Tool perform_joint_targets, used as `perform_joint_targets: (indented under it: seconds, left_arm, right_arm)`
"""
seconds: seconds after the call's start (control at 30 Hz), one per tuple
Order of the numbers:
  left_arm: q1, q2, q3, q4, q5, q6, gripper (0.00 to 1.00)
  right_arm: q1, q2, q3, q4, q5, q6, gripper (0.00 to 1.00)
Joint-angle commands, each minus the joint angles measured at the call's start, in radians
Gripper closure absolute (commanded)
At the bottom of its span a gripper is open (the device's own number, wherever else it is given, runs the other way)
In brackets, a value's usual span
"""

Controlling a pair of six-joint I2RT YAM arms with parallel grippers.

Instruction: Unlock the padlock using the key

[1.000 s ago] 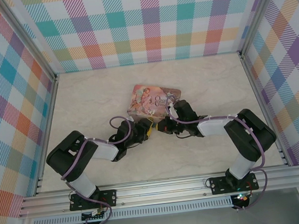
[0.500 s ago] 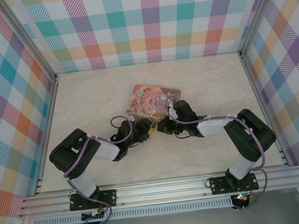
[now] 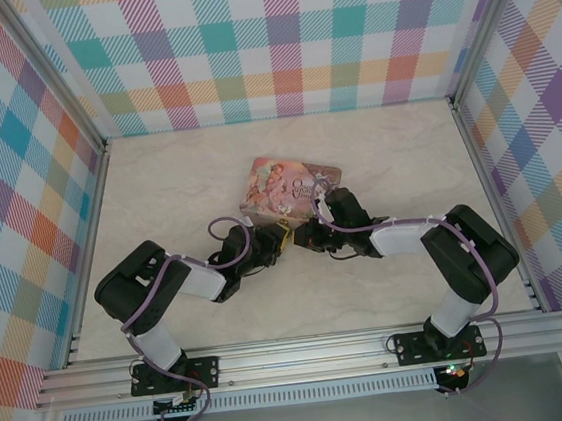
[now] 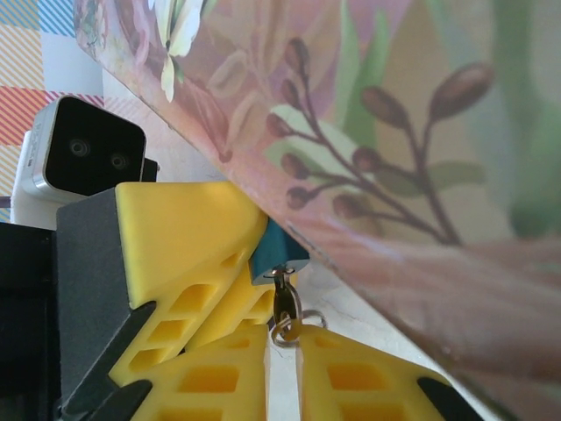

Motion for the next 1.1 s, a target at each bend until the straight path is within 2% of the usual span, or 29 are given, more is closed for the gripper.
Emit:
perform_joint_targets:
  seconds: [0.0, 0.17, 0.33, 0.47, 0.6, 0.73, 0.9, 0.97, 1.07]
  left_arm:
    - [-0.01, -0.023, 0.016, 0.016, -0.015, 0.006, 0.98]
    - [-0.01, -0.027, 0.019, 0.011, -0.012, 0.012, 1.0]
    - [-0.009, -0.047, 0.033, -0.025, -0.005, 0.024, 1.0]
    - [-0.009, -0.069, 0.044, -0.061, 0.008, 0.028, 1.0]
    - [-0.004, -0.087, 0.055, -0.092, 0.028, 0.028, 1.0]
    - [0.005, -0.095, 0.066, -0.105, 0.055, 0.018, 1.0]
    - [0.022, -0.105, 0.071, -0.112, 0.091, 0.003, 1.0]
    - [0.031, -0.115, 0.072, -0.124, 0.1, 0.004, 1.0]
    - [0.045, -0.134, 0.075, -0.147, 0.115, 0.01, 1.0]
  right_arm:
    - [0.01, -0.003, 0.0, -0.022, -0.015, 0.002, 0.8]
    - [-0.001, -0.035, -0.014, -0.047, 0.013, -0.045, 0.71]
    - [-0.007, -0.117, -0.011, -0.198, 0.098, -0.194, 0.6]
    - [-0.005, -0.211, -0.02, -0.298, 0.203, -0.385, 0.55]
    - [0.014, -0.302, -0.048, -0.304, 0.282, -0.581, 0.49]
    - [0.111, -0.37, -0.053, -0.315, 0.458, -0.804, 0.44]
    - [0.202, -0.425, -0.061, -0.274, 0.677, -1.072, 0.3]
    - [0.222, -0.436, -0.073, -0.234, 0.714, -1.185, 0.21]
    - [0.233, -0.449, -0.125, -0.143, 0.708, -1.363, 0.15]
